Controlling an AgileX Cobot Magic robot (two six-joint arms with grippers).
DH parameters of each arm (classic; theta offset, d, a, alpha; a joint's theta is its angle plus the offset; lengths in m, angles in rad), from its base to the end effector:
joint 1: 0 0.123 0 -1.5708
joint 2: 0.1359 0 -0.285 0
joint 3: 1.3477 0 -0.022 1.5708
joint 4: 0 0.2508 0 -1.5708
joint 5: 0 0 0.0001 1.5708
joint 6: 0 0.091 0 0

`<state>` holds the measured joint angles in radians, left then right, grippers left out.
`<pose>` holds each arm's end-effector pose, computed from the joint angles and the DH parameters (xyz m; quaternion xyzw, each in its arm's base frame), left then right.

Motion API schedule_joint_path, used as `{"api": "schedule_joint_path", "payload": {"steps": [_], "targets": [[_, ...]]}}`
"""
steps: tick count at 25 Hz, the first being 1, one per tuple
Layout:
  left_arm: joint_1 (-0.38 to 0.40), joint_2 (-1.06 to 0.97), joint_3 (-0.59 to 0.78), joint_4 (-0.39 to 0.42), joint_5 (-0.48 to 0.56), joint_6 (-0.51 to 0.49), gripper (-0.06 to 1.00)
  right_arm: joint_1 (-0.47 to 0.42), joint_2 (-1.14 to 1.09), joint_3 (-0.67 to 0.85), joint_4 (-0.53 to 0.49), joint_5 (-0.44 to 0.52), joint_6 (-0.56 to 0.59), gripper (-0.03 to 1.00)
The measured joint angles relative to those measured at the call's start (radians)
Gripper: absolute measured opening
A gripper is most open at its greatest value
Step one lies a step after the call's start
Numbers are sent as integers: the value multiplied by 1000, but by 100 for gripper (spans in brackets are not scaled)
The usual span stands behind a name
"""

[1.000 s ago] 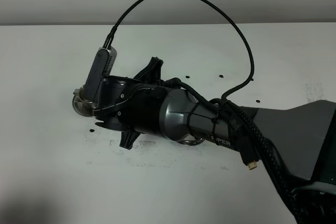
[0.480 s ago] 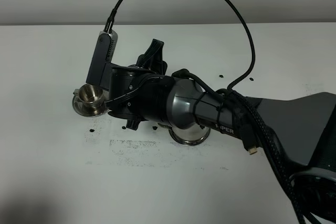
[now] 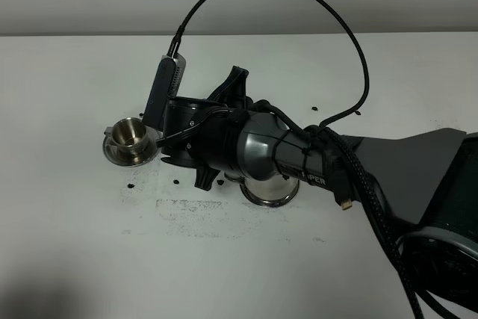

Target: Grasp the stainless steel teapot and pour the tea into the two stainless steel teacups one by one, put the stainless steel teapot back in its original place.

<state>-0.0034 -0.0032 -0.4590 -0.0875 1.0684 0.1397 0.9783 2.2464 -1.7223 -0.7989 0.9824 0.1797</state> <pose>-0.0013 -0.0070 0.2655 0.0628 0.8618 -0.0095 0.5033 0.3056 0.3568 0.1638 -0.5329 0.7722 -0.2455 0.2438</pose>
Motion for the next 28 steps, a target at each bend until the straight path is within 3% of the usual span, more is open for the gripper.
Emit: {"api": "schedule_joint_path", "payload": {"steps": [16, 28], "targets": [[0, 0, 0, 0, 0, 0, 66, 12, 1, -6, 74, 77, -12, 47], [0, 0, 0, 0, 0, 0, 66, 72, 1, -14, 128, 111, -11, 46]]}}
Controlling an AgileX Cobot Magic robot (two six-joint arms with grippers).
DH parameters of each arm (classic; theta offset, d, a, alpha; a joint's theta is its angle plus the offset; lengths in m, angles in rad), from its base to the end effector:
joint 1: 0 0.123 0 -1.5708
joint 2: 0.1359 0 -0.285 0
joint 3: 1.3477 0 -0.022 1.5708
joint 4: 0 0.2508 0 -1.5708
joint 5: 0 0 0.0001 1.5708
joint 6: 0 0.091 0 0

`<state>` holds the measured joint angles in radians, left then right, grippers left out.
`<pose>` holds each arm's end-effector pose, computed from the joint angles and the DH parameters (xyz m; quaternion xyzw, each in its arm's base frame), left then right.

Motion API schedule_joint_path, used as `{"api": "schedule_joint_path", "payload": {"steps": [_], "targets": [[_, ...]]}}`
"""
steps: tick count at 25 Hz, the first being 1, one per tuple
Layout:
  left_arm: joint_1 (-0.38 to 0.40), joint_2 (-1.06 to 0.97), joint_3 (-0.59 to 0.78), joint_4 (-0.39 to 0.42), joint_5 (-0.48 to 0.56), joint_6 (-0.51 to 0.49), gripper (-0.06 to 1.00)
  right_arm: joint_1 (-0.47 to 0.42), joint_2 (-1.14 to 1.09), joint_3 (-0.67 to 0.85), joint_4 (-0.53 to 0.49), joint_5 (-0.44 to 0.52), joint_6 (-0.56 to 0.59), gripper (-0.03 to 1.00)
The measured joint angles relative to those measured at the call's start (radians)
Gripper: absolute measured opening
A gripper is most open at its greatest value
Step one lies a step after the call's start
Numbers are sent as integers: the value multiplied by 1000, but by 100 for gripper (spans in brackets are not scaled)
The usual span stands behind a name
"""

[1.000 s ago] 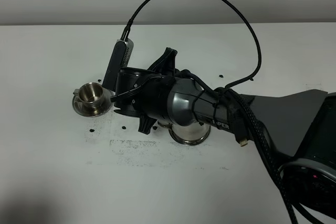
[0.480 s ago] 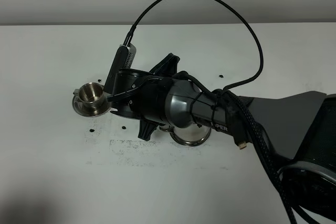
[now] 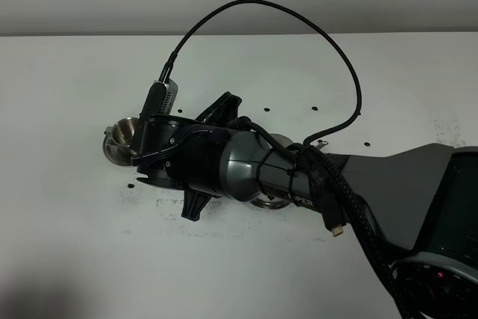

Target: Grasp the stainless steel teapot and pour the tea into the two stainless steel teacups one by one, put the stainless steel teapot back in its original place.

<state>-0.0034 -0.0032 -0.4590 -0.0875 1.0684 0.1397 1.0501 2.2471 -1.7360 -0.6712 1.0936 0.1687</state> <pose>-0.0013 -0.0070 0.2655 0.0628 0.8618 -0.0095 0.5033 0.2707 0.3709 0.1611 -0.5323 0.7925 -0.2287 0.1903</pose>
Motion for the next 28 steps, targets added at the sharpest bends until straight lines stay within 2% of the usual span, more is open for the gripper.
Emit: {"api": "schedule_joint_path", "payload": {"steps": [16, 21, 28], "targets": [[0, 0, 0, 0, -1, 1, 66, 23, 0, -1, 145, 16, 0, 44], [0, 0, 0, 0, -1, 1, 66, 23, 0, -2, 218, 17, 0, 44], [0, 0, 0, 0, -1, 0, 66, 30, -1, -2, 212, 18, 0, 44]]}}
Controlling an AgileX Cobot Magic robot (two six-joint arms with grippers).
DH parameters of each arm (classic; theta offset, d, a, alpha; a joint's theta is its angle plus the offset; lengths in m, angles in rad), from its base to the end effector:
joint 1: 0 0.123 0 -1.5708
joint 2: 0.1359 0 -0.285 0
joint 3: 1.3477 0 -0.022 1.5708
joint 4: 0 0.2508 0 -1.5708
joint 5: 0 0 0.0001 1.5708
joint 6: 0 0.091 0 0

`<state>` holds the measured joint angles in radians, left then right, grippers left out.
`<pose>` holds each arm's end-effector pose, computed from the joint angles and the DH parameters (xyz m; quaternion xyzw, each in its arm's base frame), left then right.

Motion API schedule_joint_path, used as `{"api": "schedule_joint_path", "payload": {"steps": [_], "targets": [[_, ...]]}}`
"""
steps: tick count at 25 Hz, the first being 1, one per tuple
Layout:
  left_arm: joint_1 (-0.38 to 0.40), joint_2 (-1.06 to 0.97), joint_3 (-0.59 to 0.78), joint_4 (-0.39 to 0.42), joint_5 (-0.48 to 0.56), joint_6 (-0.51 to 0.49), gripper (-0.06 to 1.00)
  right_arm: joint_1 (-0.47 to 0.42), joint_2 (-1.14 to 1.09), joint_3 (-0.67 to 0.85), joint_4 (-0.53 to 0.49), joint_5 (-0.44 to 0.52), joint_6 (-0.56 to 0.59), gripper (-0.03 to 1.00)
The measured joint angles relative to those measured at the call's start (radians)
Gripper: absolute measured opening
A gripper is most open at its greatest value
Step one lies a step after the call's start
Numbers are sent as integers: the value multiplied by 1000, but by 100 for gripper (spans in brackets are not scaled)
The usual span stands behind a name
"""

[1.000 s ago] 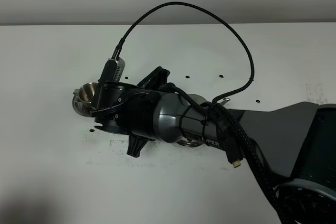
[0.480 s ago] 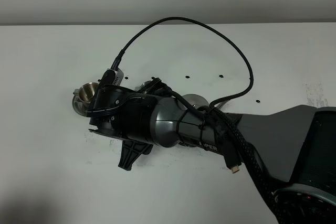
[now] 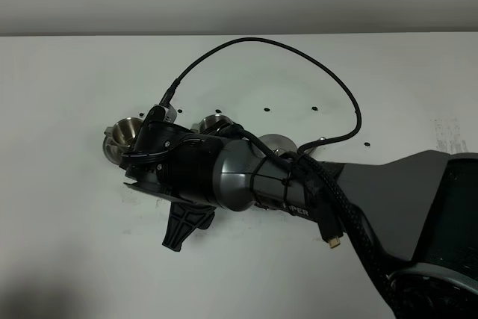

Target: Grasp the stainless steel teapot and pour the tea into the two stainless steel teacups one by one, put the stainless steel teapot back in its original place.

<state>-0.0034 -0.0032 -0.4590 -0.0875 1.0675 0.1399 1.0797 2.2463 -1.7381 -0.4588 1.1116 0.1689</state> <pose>-0.0013 -0.0070 0.2655 0.0628 0.8615 -0.0094 0.5037 0.2448 0.3810 0.1536 -0.5152 0.8318 -0.1561 0.1353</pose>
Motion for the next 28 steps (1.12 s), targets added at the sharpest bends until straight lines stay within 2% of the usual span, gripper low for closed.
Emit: {"api": "schedule_joint_path", "payload": {"steps": [5, 12, 21, 28], "targets": [[0, 0, 0, 0, 0, 0, 66, 11, 0, -1, -18, -28, -1, 44], [0, 0, 0, 0, 0, 0, 66, 18, 0, -17, -31, -135, -1, 44], [0, 0, 0, 0, 0, 0, 66, -43, 6, -19, -35, -99, -1, 44], [0, 0, 0, 0, 0, 0, 66, -59, 13, -19, 60, -69, -1, 44]]}}
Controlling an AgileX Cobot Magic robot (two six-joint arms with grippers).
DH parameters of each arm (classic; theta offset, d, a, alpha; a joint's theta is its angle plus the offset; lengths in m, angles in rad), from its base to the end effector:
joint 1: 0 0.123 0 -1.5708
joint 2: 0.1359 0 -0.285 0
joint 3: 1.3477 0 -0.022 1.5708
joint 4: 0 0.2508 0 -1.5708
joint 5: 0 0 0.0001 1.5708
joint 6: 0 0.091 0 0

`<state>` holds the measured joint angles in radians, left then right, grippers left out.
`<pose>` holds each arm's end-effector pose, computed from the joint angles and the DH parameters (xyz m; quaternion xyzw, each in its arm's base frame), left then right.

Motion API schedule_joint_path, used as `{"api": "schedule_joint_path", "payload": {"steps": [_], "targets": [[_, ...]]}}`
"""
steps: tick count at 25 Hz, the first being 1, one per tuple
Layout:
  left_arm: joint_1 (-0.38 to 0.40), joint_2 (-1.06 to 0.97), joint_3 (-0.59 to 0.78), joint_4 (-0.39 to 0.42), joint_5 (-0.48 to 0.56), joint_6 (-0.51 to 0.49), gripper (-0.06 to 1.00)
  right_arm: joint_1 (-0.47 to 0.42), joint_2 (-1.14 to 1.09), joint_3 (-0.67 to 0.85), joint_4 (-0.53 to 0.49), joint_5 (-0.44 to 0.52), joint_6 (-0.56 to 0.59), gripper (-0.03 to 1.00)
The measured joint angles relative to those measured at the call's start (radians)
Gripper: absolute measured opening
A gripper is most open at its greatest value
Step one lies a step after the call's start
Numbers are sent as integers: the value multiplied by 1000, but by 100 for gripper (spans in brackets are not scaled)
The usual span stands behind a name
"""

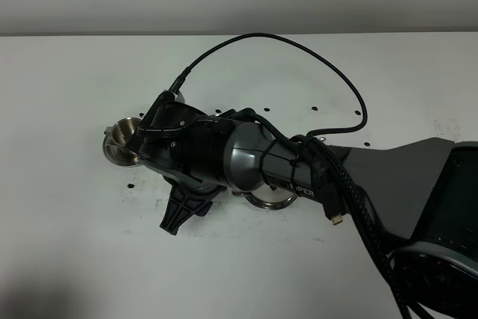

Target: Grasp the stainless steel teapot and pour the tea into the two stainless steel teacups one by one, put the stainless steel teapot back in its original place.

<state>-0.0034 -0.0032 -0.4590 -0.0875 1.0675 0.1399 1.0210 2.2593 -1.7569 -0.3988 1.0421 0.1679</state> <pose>-0.0013 -0.0070 0.2655 0.0628 0.8615 -0.0094 0.5037 0.2665 0.3765 0.1507 -0.4869 0.8537 -0.1150 0.1449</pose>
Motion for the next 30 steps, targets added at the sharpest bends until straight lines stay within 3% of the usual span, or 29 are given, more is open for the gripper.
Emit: {"api": "schedule_joint_path", "payload": {"steps": [30], "targets": [[0, 0, 0, 0, 0, 1, 66, -2, -1, -1, 94, 141, 57, 44]]}}
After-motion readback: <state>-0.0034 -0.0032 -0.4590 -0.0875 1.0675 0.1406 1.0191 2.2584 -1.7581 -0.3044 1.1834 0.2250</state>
